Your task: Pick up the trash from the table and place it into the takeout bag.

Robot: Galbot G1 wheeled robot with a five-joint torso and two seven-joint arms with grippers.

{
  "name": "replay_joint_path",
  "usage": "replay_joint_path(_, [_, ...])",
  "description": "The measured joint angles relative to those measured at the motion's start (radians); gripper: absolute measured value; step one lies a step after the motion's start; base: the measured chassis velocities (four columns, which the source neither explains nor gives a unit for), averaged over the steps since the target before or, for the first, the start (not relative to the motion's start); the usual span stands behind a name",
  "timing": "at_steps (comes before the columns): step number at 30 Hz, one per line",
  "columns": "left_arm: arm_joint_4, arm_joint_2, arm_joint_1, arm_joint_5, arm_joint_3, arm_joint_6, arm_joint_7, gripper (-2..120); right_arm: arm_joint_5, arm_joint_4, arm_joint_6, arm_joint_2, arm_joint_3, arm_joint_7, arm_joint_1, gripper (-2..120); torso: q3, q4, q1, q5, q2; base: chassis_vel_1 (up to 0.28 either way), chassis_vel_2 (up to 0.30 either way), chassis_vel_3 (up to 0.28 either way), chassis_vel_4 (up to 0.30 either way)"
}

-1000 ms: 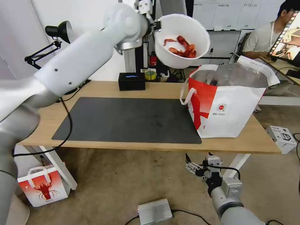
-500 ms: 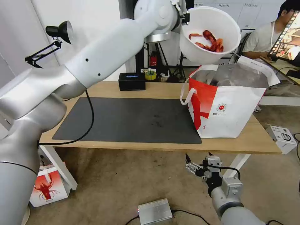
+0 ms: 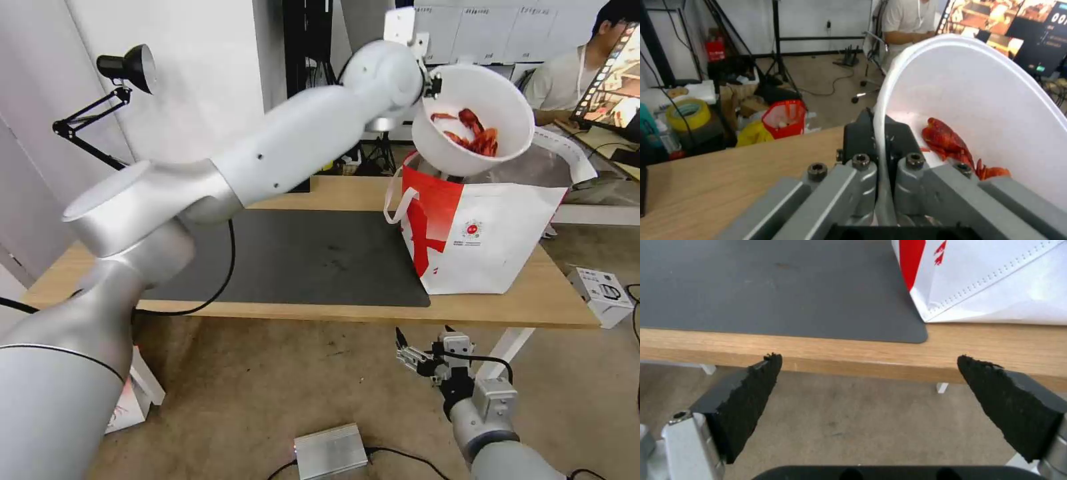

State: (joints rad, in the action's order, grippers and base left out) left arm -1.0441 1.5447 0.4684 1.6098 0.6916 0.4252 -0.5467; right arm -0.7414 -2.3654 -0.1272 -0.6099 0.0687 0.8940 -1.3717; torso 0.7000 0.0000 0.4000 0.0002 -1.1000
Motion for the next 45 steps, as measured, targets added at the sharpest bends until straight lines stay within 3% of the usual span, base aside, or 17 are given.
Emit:
replay_joint_path(27, [-0.055, 0.009, -0.063, -0.163, 0.088, -0.049, 0.048, 0, 0.0, 0.0, 0.0, 0.0, 0.0, 0.0, 0.0, 100, 0.0, 0.0, 0.0, -0.0001, 0.0, 0.0, 0.0, 0.0, 0.0])
replay_joint_path(30, [-0.059, 0.008, -0.06, -0.164, 0.088, -0.049, 0.049, 13, 0.0, 0.0, 0.0, 0.0, 0.0, 0.0, 0.0, 100, 0.0, 0.0001, 0.0, -0.0002, 0.0, 0.0, 0.0, 0.0, 0.0])
replay_joint_path(35, [-0.061, 0.009, -0.058, -0.162, 0.085, -0.049, 0.049, 25, 0.0, 0.0, 0.0, 0.0, 0.0, 0.0, 0.0, 100, 0.0, 0.0, 0.0, -0.0002, 0.0, 0.0, 0.0, 0.0, 0.0])
replay_joint_path(37, [-0.063, 0.009, -0.057, -0.16, 0.083, -0.049, 0.048, 38, 0.0, 0.0, 0.0, 0.0, 0.0, 0.0, 0.0, 100, 0.0, 0.0, 0.0, -0.0003, 0.0, 0.0, 0.0, 0.0, 0.0])
replay_joint_path(45, [-0.063, 0.021, -0.052, -0.157, 0.075, -0.049, 0.045, 67, 0.0, 0.0, 0.0, 0.0, 0.0, 0.0, 0.0, 100, 0.0, 0.0, 0.0, -0.0002, 0.0, 0.0, 0.0, 0.0, 0.0])
